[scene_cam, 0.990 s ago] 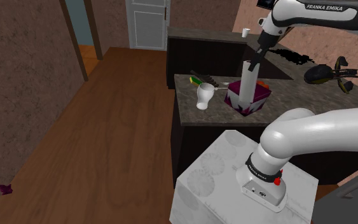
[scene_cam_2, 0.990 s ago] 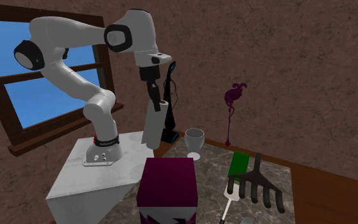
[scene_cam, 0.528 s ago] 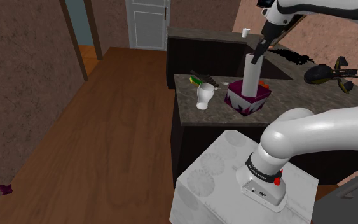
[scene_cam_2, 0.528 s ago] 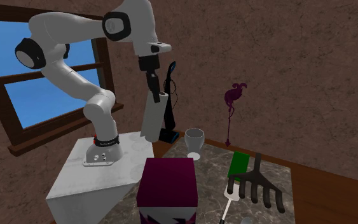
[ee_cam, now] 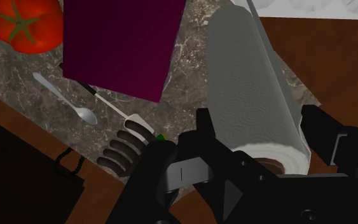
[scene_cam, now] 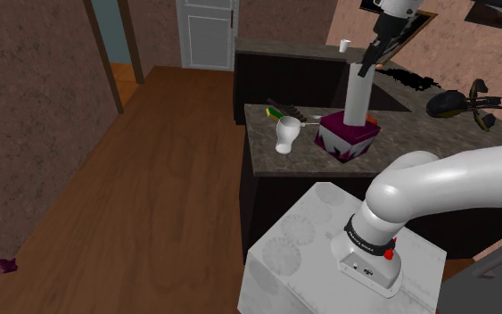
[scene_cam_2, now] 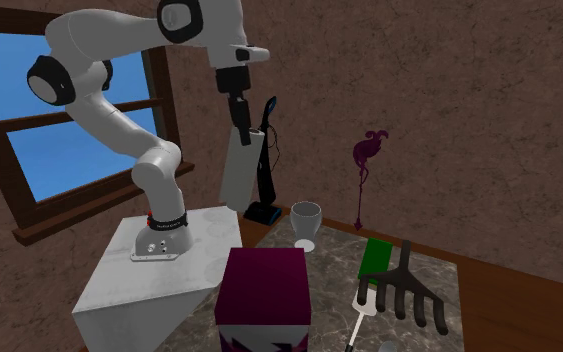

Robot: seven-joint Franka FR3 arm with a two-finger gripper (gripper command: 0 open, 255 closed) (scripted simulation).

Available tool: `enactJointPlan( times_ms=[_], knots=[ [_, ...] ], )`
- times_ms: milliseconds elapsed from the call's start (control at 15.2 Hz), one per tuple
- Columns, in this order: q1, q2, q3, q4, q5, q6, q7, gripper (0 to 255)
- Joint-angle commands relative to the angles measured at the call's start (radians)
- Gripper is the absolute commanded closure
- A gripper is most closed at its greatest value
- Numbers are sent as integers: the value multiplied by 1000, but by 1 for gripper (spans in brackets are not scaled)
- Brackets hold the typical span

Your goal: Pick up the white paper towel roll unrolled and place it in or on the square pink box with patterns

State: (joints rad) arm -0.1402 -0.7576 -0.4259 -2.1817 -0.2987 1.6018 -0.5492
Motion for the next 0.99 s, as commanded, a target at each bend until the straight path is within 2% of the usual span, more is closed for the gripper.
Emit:
enactJointPlan(
  times_ms=[0, 528, 726, 858, 924],
  knots=[
    [6, 39, -31, 62, -3, -15, -35, 255],
    [58, 263, -227, 390, 22, -82, -238, 255],
    [90, 376, -331, 539, 67, -113, -333, 255],
    [114, 469, -422, 651, 121, -139, -409, 255],
    [117, 488, -439, 671, 133, -144, -424, 255]
  ],
)
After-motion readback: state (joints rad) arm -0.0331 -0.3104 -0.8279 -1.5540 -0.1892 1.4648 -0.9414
